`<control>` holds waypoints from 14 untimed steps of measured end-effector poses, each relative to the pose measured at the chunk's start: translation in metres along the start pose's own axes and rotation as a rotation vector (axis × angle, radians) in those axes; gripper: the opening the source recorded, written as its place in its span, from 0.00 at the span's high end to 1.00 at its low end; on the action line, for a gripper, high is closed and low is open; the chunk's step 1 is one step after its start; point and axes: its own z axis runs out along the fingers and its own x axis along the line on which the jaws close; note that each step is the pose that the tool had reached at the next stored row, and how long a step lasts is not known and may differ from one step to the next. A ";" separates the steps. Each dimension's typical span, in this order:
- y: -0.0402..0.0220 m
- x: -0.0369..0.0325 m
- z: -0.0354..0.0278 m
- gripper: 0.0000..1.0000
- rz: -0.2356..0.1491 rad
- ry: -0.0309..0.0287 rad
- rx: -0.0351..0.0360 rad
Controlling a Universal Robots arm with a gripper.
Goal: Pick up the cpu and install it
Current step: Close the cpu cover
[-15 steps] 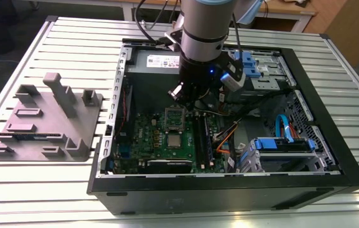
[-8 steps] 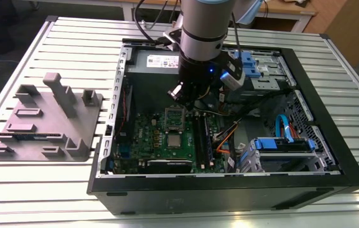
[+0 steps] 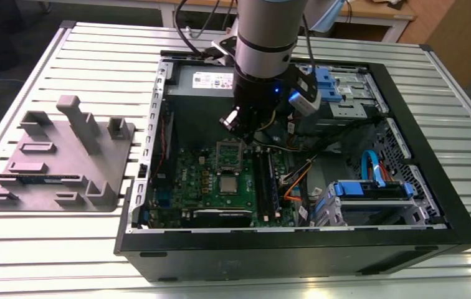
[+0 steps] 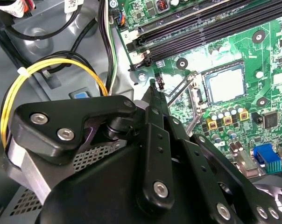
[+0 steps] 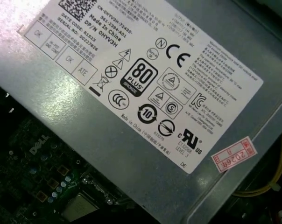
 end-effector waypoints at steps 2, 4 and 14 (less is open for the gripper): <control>0.0006 0.0009 -0.0003 0.90 -0.008 -0.0013 0.0012; 0.0011 0.0017 -0.0008 0.90 -0.016 -0.0025 0.0022; 0.0005 0.0036 -0.0048 0.90 -0.045 -0.0043 0.0033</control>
